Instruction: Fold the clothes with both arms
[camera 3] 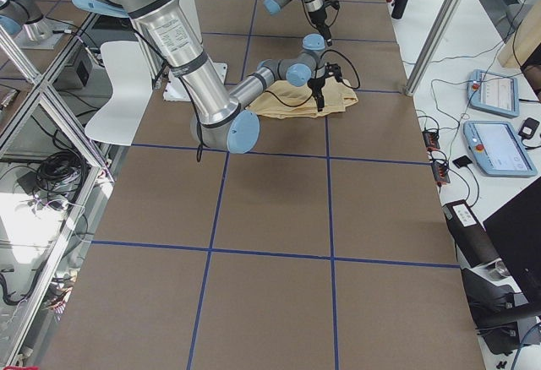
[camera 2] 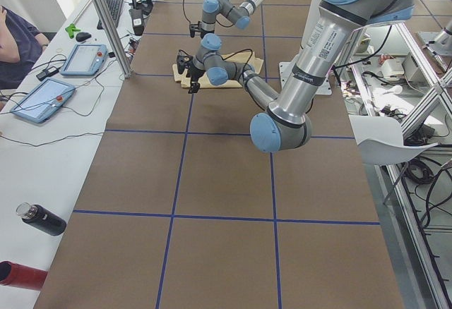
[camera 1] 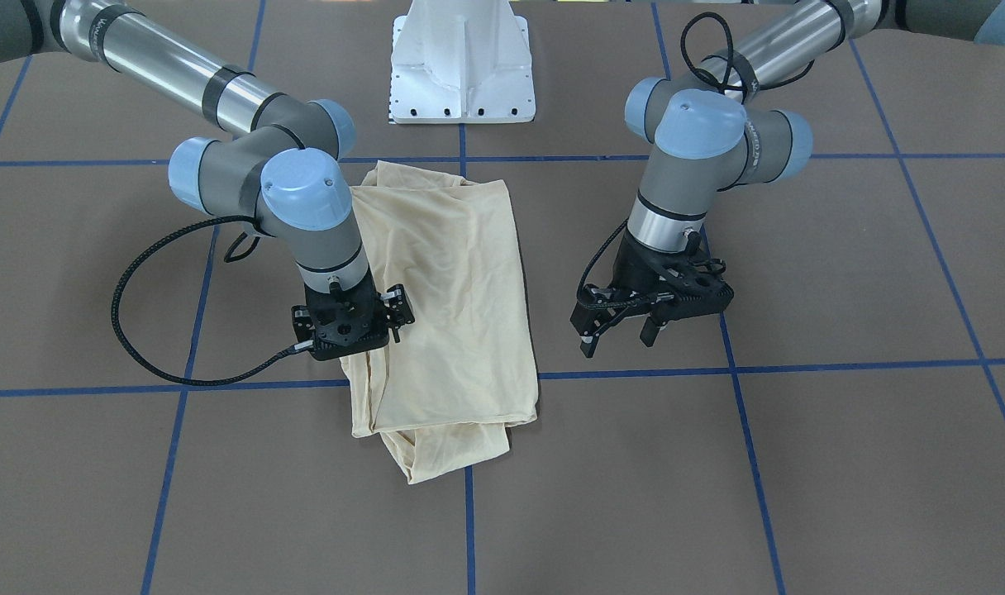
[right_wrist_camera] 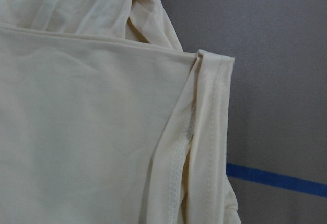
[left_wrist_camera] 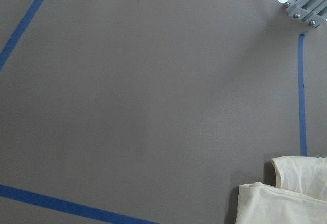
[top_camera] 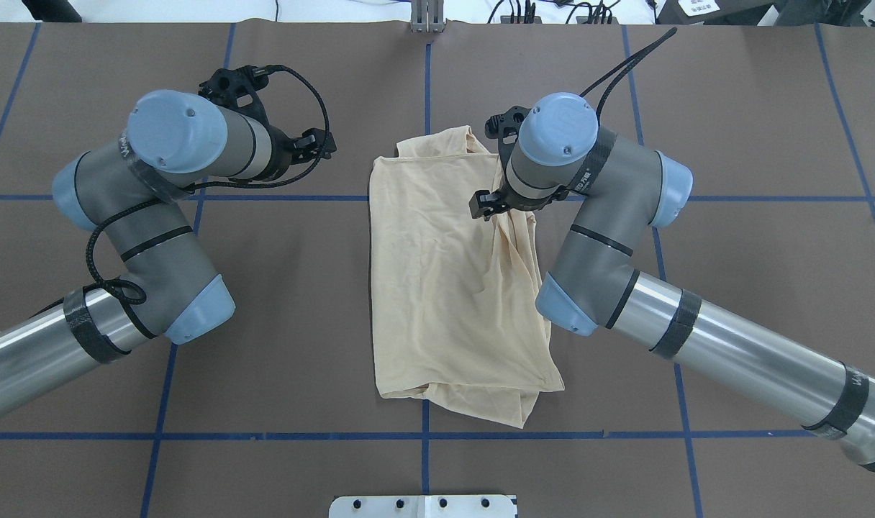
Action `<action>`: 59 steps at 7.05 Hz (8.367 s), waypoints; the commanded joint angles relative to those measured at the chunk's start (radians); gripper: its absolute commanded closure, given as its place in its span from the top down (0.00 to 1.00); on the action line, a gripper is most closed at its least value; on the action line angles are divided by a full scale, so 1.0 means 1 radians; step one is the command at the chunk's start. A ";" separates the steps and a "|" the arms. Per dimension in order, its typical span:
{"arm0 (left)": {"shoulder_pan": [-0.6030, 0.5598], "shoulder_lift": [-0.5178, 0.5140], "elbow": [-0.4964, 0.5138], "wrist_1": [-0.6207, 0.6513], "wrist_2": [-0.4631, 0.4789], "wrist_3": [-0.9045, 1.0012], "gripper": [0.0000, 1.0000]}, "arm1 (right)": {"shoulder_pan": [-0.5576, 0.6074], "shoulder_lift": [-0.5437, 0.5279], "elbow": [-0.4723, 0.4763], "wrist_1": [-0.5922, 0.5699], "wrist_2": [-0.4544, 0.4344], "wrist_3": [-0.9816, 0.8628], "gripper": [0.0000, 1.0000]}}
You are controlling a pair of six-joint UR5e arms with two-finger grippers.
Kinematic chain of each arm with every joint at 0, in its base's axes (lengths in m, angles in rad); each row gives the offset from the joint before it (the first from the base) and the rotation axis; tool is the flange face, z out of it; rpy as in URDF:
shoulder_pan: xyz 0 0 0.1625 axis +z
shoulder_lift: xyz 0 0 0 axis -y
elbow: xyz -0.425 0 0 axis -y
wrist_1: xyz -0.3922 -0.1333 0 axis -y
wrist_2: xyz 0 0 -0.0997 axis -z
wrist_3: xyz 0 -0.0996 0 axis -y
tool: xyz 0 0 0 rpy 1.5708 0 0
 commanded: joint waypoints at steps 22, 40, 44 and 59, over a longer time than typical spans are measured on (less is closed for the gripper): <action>-0.002 0.018 0.001 -0.111 -0.026 0.002 1.00 | 0.077 0.019 -0.064 -0.013 0.091 -0.001 1.00; 0.208 0.089 -0.250 -0.111 -0.124 -0.387 1.00 | 0.189 -0.295 0.368 -0.021 0.382 0.159 1.00; 0.457 0.163 -0.249 -0.211 0.100 -0.583 1.00 | 0.119 -0.371 0.493 0.003 0.384 0.307 1.00; 0.489 0.095 -0.148 -0.114 0.095 -0.581 0.07 | 0.111 -0.378 0.488 0.013 0.385 0.310 1.00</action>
